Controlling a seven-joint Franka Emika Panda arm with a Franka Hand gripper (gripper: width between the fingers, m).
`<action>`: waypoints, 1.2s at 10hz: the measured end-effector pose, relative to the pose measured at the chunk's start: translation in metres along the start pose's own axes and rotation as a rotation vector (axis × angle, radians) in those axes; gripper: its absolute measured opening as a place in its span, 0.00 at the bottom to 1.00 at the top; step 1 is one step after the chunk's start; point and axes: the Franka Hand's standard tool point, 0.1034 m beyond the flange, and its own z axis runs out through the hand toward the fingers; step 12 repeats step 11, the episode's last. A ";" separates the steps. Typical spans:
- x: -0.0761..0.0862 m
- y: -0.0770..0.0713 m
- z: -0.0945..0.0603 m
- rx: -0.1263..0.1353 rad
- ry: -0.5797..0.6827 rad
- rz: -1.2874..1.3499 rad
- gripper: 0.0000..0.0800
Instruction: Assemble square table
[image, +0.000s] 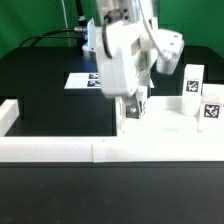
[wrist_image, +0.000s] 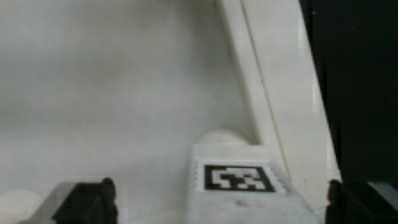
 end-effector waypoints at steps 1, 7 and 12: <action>-0.007 0.001 -0.015 0.012 -0.016 -0.018 0.80; -0.020 -0.007 -0.060 0.072 -0.055 -0.167 0.81; -0.020 -0.007 -0.059 0.071 -0.055 -0.167 0.81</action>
Offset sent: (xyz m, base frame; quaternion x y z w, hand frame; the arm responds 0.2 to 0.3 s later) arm -0.0065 0.0020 0.0634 0.0243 -0.0208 -0.0390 0.9987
